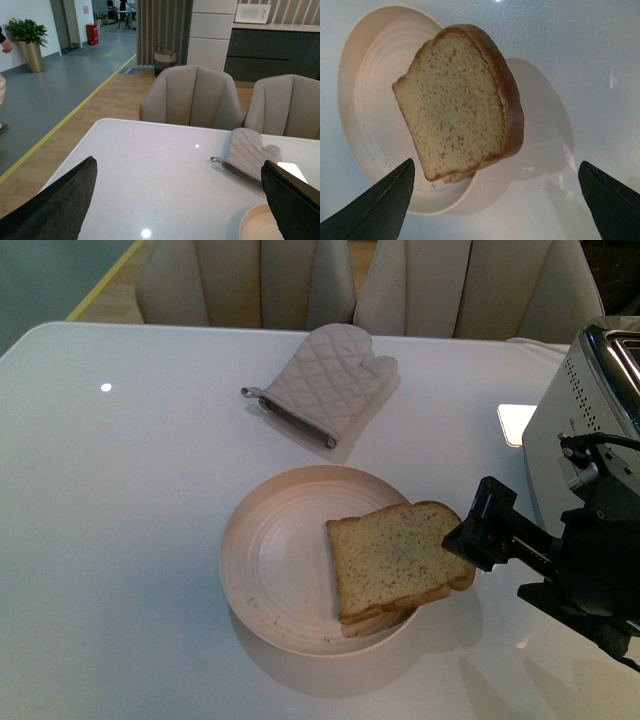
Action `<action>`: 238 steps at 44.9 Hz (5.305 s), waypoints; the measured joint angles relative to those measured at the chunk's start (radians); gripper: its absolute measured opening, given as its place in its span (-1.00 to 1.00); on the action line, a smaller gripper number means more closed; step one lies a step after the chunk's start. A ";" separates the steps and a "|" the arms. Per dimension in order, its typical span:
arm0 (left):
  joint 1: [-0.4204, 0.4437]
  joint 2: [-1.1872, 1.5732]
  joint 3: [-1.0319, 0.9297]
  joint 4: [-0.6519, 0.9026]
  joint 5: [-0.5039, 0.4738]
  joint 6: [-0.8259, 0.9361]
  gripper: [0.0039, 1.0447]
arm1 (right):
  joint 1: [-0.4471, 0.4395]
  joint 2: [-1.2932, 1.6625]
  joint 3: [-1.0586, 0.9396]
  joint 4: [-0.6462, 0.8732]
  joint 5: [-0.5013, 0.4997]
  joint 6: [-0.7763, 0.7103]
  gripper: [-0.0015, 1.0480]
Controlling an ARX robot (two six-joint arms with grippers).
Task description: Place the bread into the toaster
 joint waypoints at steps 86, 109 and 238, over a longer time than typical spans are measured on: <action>0.000 0.000 0.000 0.000 0.000 0.000 0.87 | -0.233 -0.589 0.410 -0.332 0.162 -0.442 -0.94; 0.000 0.000 0.000 0.000 0.000 0.000 0.87 | -0.327 -0.542 0.391 -0.379 0.254 -0.754 -0.94; 0.000 0.000 0.000 0.000 0.000 0.000 0.87 | -0.270 -0.671 -0.309 0.555 0.164 -0.705 -0.74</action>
